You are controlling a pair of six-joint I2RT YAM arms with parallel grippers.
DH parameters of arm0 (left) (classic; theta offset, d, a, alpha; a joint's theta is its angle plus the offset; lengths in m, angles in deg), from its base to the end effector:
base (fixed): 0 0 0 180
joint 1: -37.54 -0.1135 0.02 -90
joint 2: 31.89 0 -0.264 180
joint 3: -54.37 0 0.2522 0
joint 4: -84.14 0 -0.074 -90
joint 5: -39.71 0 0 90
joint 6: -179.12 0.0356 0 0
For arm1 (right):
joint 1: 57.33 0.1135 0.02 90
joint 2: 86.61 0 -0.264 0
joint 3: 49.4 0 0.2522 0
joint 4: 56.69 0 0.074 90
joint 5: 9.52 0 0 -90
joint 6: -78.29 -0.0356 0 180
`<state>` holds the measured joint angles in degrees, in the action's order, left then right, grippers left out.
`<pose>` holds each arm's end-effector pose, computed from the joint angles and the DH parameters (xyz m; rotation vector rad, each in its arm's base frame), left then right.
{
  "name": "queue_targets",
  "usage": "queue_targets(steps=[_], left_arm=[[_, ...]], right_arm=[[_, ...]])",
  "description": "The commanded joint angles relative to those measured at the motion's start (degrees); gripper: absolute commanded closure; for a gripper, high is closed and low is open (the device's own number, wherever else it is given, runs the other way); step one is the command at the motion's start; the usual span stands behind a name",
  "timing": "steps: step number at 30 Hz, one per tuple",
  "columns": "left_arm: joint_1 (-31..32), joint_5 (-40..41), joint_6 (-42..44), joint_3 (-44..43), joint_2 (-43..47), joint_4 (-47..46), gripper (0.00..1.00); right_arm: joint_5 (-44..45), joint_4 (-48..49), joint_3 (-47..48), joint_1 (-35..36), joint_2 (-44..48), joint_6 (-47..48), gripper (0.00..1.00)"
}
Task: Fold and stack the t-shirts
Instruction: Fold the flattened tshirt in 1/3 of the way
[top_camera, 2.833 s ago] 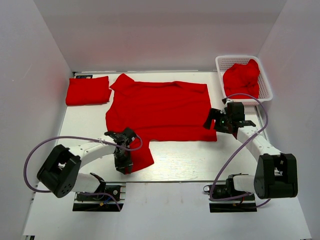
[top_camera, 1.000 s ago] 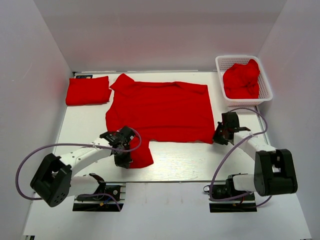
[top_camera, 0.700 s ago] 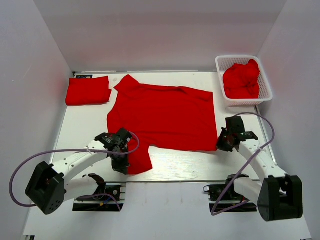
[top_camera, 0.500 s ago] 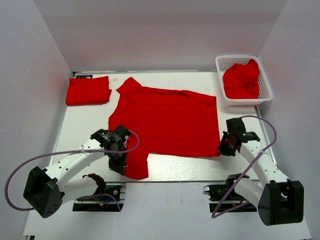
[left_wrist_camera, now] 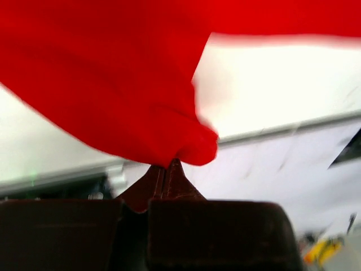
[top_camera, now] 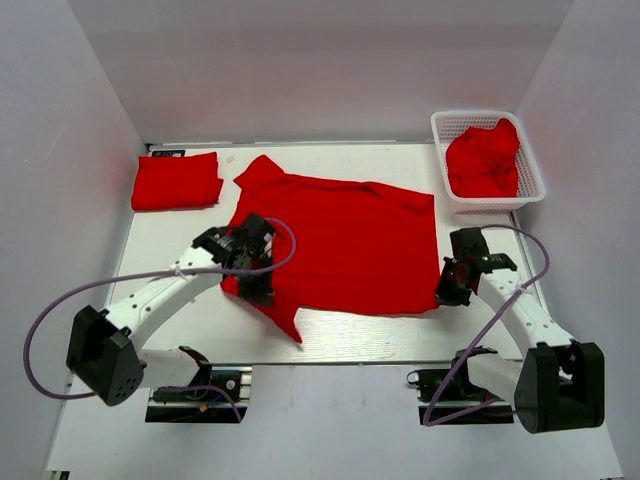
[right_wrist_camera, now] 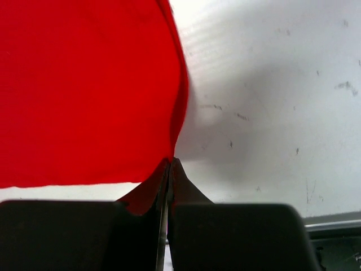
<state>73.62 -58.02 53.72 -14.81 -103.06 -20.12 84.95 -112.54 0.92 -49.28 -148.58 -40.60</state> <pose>0.1670 -0.1276 0.2478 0.0399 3.0256 -0.3559 0.1834 0.0231 0.1944 0.5172 2.6948 0.0713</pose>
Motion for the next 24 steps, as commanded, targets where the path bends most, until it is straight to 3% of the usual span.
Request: queue_targets(steps=[1, 9, 14, 24], left_arm=[[-0.7, 5.9, 0.6, -7.1, -3.3, -4.3, 1.00], [-5.2, 13.5, 1.1, -16.3, -11.2, -6.8, 1.00], [-7.4, 15.8, 3.9, -20.1, -14.4, -14.1, 1.00], [-10.5, 17.6, 18.1, -22.5, -17.3, -26.8, 1.00]], right_arm=[[-0.1, 3.3, 4.0, -0.1, -2.4, 1.8, 1.00], [2.9, 5.9, 10.9, -0.3, -9.8, 3.7, 1.00], [4.5, 6.3, 15.5, -0.1, -13.9, 4.5, 1.00], [6.7, 5.8, 22.2, -0.2, -19.6, 5.4, 1.00]])
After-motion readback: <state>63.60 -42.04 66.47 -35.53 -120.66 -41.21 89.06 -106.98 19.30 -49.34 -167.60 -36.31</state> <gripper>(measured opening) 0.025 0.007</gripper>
